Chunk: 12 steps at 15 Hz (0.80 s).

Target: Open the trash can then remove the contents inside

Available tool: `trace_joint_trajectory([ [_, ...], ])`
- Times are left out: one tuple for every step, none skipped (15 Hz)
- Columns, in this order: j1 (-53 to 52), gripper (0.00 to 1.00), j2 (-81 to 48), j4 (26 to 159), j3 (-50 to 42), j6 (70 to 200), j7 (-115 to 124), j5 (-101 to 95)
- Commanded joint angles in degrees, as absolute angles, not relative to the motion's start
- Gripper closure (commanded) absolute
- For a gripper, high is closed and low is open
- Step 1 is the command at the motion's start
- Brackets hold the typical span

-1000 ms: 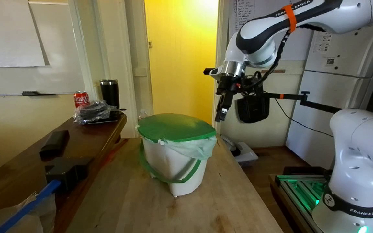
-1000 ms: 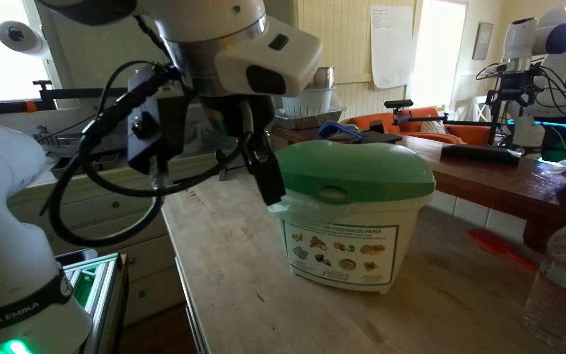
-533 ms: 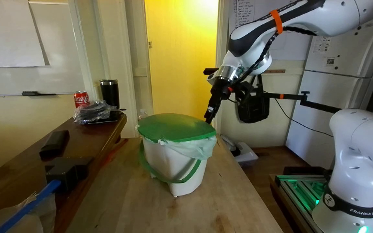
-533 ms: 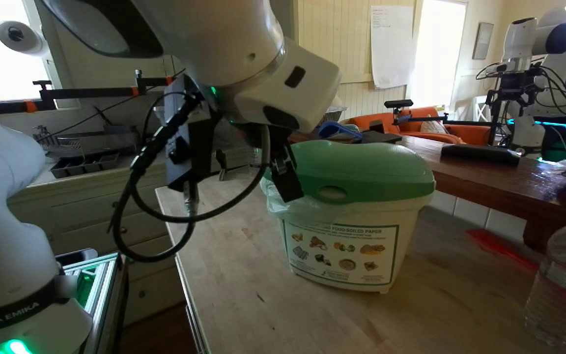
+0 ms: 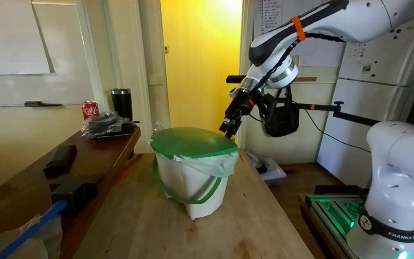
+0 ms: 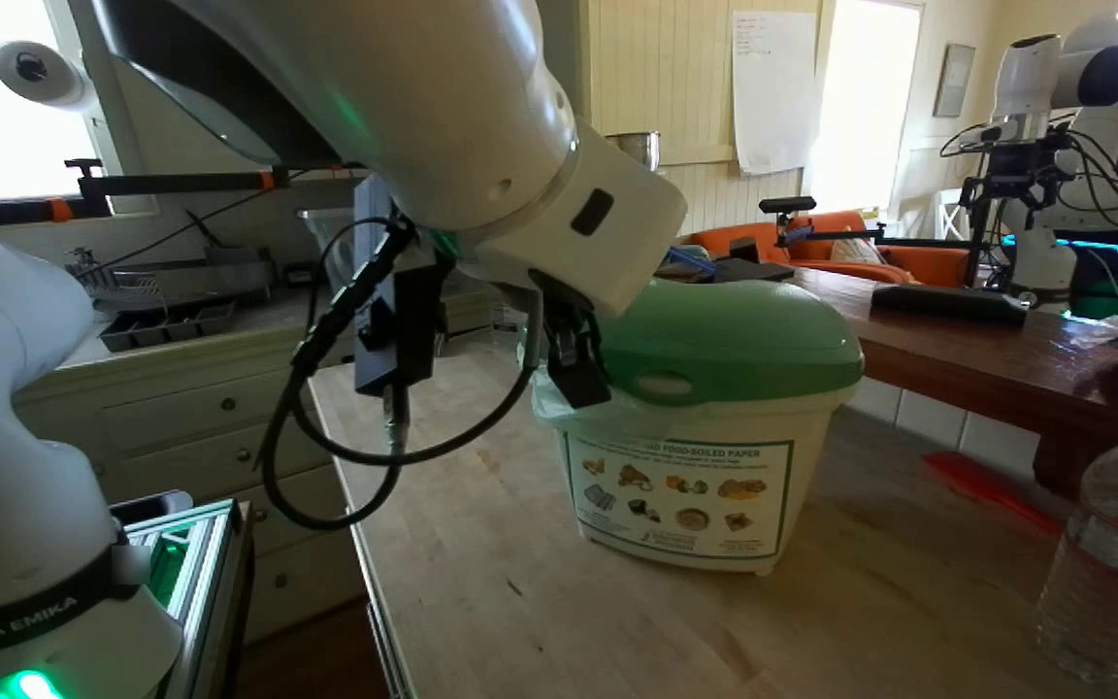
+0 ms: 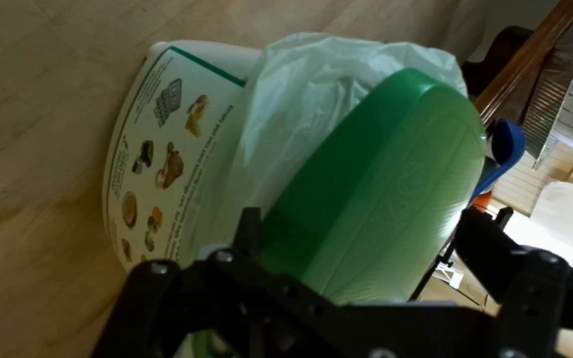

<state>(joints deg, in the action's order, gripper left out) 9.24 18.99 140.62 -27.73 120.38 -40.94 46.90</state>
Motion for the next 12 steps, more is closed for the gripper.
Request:
trace_joint_trajectory([
  [11.2, 0.00, 16.7, 139.9, -25.8, 120.8, -41.8, 49.8],
  [11.6, 0.00, 16.3, 139.9, -25.3, 120.9, -41.3, 49.5],
  [11.9, 0.00, 16.1, 139.9, -25.0, 121.0, -41.0, 49.5],
  [12.2, 0.00, 15.7, 139.8, -24.6, 121.2, -40.8, 49.3],
  [12.5, 0.00, 15.5, 139.7, -24.4, 121.0, -40.7, 49.2],
  [12.7, 0.00, 15.2, 139.7, -24.1, 121.1, -40.5, 49.1],
  [12.8, 0.00, 15.0, 139.7, -23.8, 121.1, -40.7, 49.2],
  [12.8, 0.00, 15.0, 139.5, -23.8, 120.7, -41.6, 50.0],
  [12.7, 0.00, 15.0, 139.5, -23.7, 120.4, -42.3, 50.4],
  [12.7, 0.00, 15.3, 139.5, -23.7, 120.1, -43.0, 51.1],
  [12.6, 0.00, 15.5, 139.6, -23.7, 119.9, -43.7, 51.6],
  [12.6, 0.00, 15.9, 139.7, -23.7, 119.7, -44.7, 52.2],
])
